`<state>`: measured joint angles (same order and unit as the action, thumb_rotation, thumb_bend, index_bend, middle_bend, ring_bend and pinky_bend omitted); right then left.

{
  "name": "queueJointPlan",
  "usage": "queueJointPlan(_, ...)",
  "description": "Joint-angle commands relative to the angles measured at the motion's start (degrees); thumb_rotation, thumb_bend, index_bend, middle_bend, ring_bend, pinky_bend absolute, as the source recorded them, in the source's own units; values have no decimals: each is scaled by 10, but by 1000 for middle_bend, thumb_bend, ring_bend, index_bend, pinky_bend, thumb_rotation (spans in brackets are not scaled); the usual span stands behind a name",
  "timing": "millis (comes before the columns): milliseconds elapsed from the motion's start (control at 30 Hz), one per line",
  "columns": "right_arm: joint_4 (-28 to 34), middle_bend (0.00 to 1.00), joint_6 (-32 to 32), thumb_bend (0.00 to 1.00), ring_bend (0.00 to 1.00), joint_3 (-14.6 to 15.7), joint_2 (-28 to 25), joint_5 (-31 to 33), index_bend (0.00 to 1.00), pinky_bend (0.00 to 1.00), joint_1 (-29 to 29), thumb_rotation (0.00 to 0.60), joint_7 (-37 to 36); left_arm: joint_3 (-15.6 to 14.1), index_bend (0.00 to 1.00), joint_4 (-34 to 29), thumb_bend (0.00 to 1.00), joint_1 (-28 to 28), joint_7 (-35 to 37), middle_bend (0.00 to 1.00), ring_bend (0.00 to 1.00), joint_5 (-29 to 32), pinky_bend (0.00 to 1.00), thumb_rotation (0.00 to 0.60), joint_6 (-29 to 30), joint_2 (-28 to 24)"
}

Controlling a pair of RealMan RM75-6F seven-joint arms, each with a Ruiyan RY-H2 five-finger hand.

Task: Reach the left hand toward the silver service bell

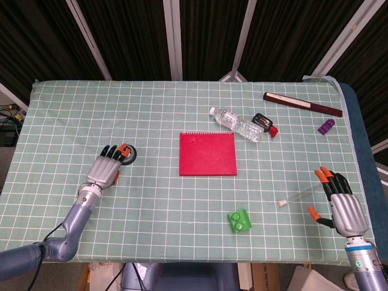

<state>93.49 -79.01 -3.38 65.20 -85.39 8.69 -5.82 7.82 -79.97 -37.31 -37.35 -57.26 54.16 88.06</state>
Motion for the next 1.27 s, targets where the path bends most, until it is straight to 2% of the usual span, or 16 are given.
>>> queueJointPlan(33, 0, 0, -1, 351, 0, 0, 0, 0, 0, 0, 0, 600, 1, -14, 0, 8, 776, 6, 1, 0, 0, 6, 0, 600, -2, 1)
queueJointPlan(267, 0, 0, -4, 352, 0, -1, 3, -2, 0, 0, 0, 600, 4, -21, 0, 16, 775, 3, 7, 0, 0, 0, 0, 600, 5, 5)
queueJointPlan(500, -3, 0, -6, 351, 0, -1, 4, -3, 0, 0, 0, 600, 2, 17, 0, -8, 761, -1, 65, 0, 0, -57, 0, 600, 65, -5)
queueJointPlan(600, -3, 0, -7, 351, 0, 0, 3, -4, 0, 0, -1, 600, 1, 29, 0, -34, 684, 5, 96, 0, 0, -86, 0, 600, 96, -23)
queueJointPlan(700, -4, 0, -7, 351, 0, 0, 3, -4, 0, 0, -1, 600, 1, 25, 0, -64, 512, 19, 99, 0, 0, -100, 0, 600, 120, -47)
queueJointPlan(833, -3, 0, -5, 351, 0, 0, 2, -2, 0, 0, -1, 600, 3, -2, 0, -120, 292, 62, 93, 0, 0, -113, 0, 600, 168, -87)
queueJointPlan(933, 0, 0, -1, 351, 0, -1, 1, 5, 0, 0, -1, 600, 5, -41, 0, -176, 205, 113, 95, 0, 0, -120, 0, 600, 209, -126)
queueJointPlan(1000, 2, 0, 1, 351, 0, -1, 0, 7, 0, 0, -1, 600, 8, -59, 0, -193, 181, 133, 91, 0, 0, -133, 0, 600, 229, -142)
queueJointPlan(1067, 2, 0, -1, 351, 0, -1, -1, 8, 0, 0, -2, 600, 16, -109, 0, -213, 167, 190, 97, 0, 0, -165, 0, 600, 285, -174)
queueJointPlan(1100, 3, 0, -1, 351, 0, -1, 0, 9, 0, 0, -2, 600, 19, -124, 0, -217, 163, 206, 106, 0, 0, -180, 0, 600, 301, -183)
queueJointPlan(1267, 6, 0, -3, 352, 0, -1, -1, 11, 0, 0, -4, 600, 19, -154, 0, -211, 162, 250, 165, 0, 0, -211, 0, 600, 326, -213)
